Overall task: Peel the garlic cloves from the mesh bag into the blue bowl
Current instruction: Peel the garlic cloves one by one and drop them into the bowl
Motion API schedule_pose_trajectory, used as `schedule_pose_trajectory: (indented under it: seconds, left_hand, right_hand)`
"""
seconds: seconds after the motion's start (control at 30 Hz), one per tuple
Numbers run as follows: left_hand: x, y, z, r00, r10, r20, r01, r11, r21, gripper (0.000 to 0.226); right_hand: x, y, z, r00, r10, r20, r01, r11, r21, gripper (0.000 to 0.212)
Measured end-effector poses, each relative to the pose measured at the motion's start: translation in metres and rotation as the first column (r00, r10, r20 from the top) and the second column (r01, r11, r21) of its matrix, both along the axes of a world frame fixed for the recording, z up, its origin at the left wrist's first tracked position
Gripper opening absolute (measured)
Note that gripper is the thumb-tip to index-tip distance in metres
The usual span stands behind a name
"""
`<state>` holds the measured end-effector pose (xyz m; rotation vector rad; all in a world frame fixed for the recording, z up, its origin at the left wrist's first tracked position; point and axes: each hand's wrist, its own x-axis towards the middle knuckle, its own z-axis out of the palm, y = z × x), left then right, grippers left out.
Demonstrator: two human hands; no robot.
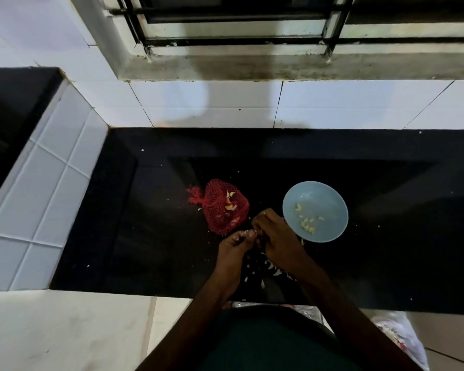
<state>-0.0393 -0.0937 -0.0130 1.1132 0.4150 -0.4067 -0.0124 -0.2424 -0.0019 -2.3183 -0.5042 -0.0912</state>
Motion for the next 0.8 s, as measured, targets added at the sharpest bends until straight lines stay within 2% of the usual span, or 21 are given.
schedule_pose_trajectory:
  seconds: [0.1,0.17,0.23,0.33,0.43,0.5,0.57,0.7,0.8]
  left_hand:
    - [0.005,-0.006,0.007,0.995,0.066,-0.078,-0.067,0.998,-0.009,0.021]
    - [0.009,-0.007,0.012,0.983,0.124,-0.134,-0.127,0.992,-0.014,0.024]
    - [0.011,-0.004,0.013,0.98,0.134,-0.149,-0.139,0.99,-0.022,0.031]
    - [0.009,-0.001,0.013,0.988,0.097,-0.124,-0.097,0.995,0.009,0.034]
    - [0.005,-0.002,0.016,0.993,0.065,-0.101,-0.063,0.998,0.032,0.029]
    - [0.004,-0.004,0.018,0.995,0.048,-0.085,-0.043,0.997,0.062,0.032]
    - [0.005,-0.005,0.018,0.999,0.03,-0.04,-0.024,0.989,0.145,0.036]
    - [0.005,-0.006,0.017,0.99,-0.076,0.115,0.029,0.93,0.368,0.043]
    - [0.006,-0.007,0.015,0.969,-0.17,0.18,0.058,0.862,0.503,0.039]
  right_hand:
    - [-0.006,0.001,0.004,0.998,-0.042,0.05,0.046,0.996,-0.073,0.023]
    - [-0.012,0.003,0.002,0.998,-0.037,0.056,0.041,0.996,-0.077,0.027]
    - [-0.017,0.005,-0.003,0.999,-0.036,-0.007,0.036,0.998,-0.05,0.032]
    - [-0.019,0.001,-0.007,0.99,-0.112,-0.089,0.113,0.993,0.015,0.009]
    - [-0.016,-0.003,-0.006,0.979,-0.157,-0.13,0.168,0.983,0.073,0.018]
    - [-0.015,-0.004,-0.003,0.965,-0.188,-0.182,0.215,0.967,0.139,0.015]
    - [-0.014,-0.004,-0.001,0.952,-0.191,-0.237,0.247,0.941,0.233,0.011]
    - [-0.015,-0.003,0.009,0.933,-0.12,-0.339,0.263,0.872,0.413,0.021]
    - [-0.013,-0.005,0.013,0.95,-0.064,-0.306,0.203,0.871,0.448,0.02]
